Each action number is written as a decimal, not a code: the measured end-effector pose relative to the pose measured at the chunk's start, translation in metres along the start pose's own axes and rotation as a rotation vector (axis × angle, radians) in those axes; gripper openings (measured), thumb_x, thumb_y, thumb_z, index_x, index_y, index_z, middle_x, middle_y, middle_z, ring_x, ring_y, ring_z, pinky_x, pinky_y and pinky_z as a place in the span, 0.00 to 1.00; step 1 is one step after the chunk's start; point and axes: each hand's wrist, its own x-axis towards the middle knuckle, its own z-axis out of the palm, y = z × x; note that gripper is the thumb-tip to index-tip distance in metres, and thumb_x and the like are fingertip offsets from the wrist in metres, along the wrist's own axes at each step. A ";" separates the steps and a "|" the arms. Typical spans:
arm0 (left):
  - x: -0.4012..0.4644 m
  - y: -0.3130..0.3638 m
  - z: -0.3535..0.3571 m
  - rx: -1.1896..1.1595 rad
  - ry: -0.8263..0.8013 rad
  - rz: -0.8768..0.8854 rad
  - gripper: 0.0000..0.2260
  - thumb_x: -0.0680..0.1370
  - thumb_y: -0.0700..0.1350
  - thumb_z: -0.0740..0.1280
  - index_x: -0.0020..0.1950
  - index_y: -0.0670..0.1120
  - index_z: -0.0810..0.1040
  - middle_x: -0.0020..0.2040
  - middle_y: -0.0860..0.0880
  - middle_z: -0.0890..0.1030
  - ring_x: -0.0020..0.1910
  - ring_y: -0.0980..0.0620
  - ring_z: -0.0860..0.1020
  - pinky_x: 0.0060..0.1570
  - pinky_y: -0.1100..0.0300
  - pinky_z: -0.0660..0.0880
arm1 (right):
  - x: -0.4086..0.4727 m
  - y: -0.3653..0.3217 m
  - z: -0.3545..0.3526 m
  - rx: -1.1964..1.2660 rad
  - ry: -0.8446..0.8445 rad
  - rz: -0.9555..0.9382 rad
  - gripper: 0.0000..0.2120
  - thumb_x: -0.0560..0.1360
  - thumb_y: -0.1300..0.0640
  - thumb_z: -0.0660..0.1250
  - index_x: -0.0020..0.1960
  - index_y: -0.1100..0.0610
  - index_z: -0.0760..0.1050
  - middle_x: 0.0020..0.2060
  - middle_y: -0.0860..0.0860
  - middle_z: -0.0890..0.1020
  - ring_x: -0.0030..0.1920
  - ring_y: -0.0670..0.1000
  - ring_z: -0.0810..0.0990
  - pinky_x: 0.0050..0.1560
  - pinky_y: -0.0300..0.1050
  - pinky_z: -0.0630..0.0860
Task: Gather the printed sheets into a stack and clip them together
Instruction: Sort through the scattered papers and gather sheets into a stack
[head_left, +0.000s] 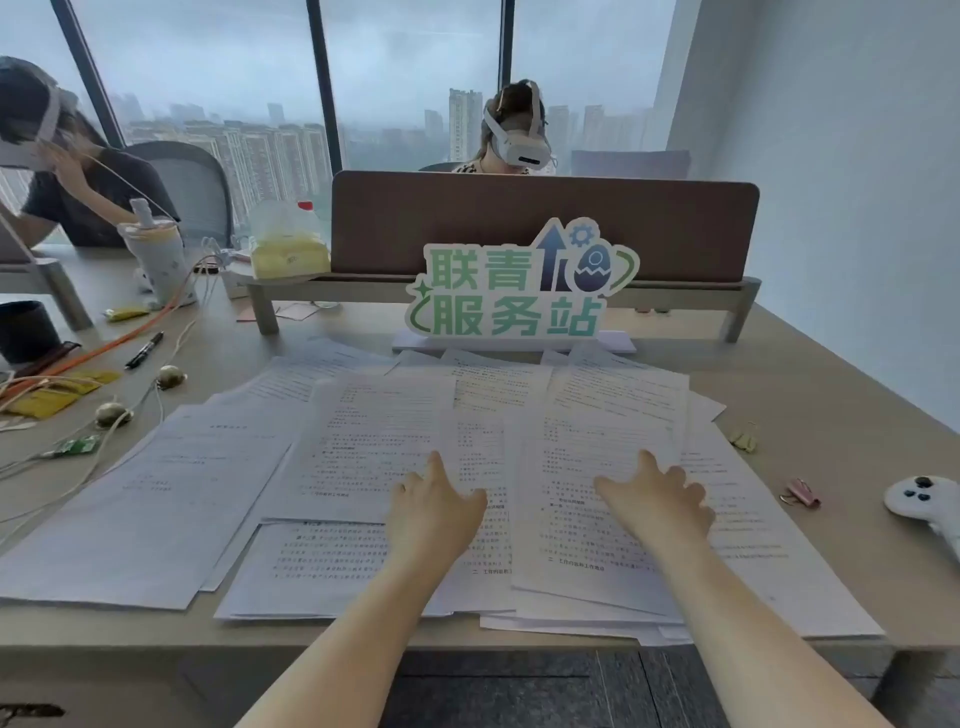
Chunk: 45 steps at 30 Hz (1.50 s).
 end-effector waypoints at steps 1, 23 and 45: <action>0.001 0.001 -0.001 -0.027 -0.001 -0.005 0.37 0.76 0.59 0.60 0.80 0.47 0.49 0.75 0.40 0.63 0.74 0.39 0.59 0.71 0.47 0.59 | 0.002 0.002 -0.002 0.031 -0.004 0.020 0.38 0.72 0.34 0.60 0.76 0.48 0.56 0.71 0.57 0.64 0.70 0.62 0.62 0.68 0.59 0.62; 0.026 0.032 0.003 -0.668 -0.254 -0.123 0.19 0.68 0.45 0.77 0.57 0.43 0.79 0.51 0.44 0.84 0.49 0.43 0.82 0.52 0.50 0.80 | 0.007 -0.010 0.007 0.485 -0.118 -0.127 0.30 0.76 0.50 0.66 0.75 0.56 0.64 0.73 0.53 0.69 0.70 0.55 0.69 0.62 0.44 0.67; 0.046 -0.068 -0.079 -0.906 -0.016 -0.084 0.13 0.69 0.34 0.74 0.52 0.44 0.80 0.46 0.44 0.85 0.46 0.44 0.83 0.46 0.52 0.81 | -0.011 -0.087 0.020 0.828 -0.111 -0.090 0.40 0.72 0.54 0.75 0.77 0.58 0.58 0.72 0.57 0.69 0.70 0.59 0.69 0.66 0.50 0.68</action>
